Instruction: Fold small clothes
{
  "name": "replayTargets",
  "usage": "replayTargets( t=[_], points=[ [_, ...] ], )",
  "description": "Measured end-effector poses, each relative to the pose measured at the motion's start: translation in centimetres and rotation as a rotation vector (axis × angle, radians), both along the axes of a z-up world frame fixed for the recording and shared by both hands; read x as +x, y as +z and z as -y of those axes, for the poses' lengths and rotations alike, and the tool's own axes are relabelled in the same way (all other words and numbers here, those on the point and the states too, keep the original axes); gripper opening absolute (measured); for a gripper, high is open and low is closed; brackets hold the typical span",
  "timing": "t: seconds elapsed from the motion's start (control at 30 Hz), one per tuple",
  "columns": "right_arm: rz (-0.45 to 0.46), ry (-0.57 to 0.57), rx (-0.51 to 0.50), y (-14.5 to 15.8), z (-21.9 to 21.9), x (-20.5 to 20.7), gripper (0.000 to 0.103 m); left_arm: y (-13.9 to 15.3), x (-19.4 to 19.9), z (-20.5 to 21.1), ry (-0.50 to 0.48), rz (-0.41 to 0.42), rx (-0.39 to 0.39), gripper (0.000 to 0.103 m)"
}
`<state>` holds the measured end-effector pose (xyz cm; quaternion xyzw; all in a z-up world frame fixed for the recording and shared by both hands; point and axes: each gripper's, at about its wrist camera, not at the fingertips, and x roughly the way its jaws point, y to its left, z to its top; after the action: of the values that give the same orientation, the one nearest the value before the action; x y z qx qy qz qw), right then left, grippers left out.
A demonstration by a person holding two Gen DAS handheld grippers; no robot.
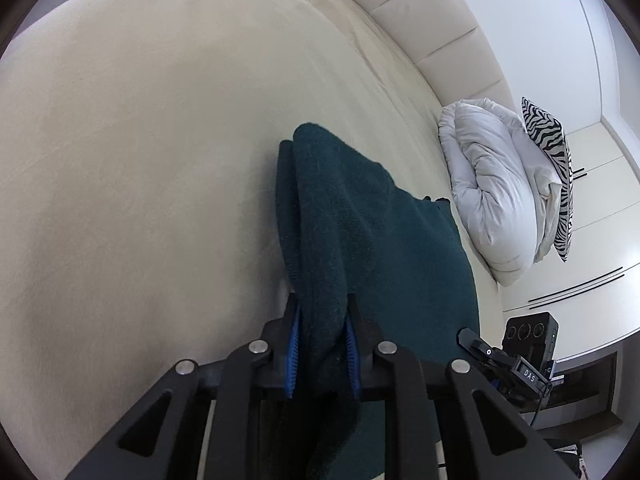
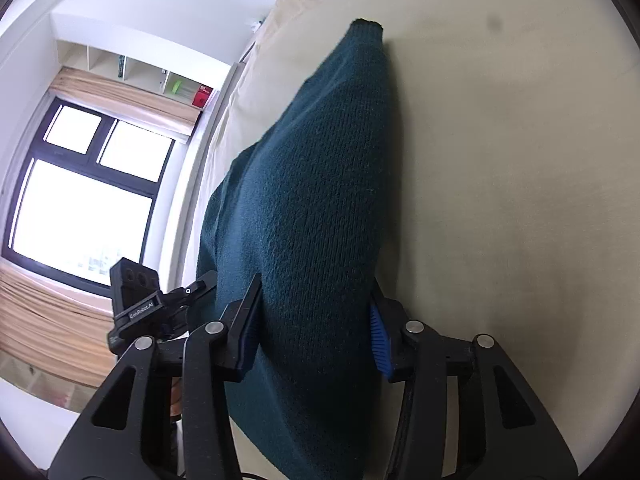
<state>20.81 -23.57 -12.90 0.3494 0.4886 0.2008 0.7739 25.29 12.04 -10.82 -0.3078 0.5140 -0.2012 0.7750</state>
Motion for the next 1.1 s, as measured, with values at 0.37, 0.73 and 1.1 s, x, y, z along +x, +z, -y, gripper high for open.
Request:
replayTargets(
  t=[0.37, 0.73, 1.1],
  points=[
    [0.084, 0.061, -0.02, 5.9, 1.0, -13.4, 0.04, 6.7, -13.2, 3.1, -0.113, 0.121, 0.006, 0.02],
    [0.057, 0.006, 0.0, 3.6, 3.8, -28.2, 0.04, 3.7, -20.5, 6.8, -0.176, 0.05, 0.021, 0.021],
    [0.015, -0.063, 0.097, -2.0, 4.9, -31.5, 0.041, 0.0, -21.3, 5.7, -0.153, -0.019, 0.054, 0.024]
  ],
)
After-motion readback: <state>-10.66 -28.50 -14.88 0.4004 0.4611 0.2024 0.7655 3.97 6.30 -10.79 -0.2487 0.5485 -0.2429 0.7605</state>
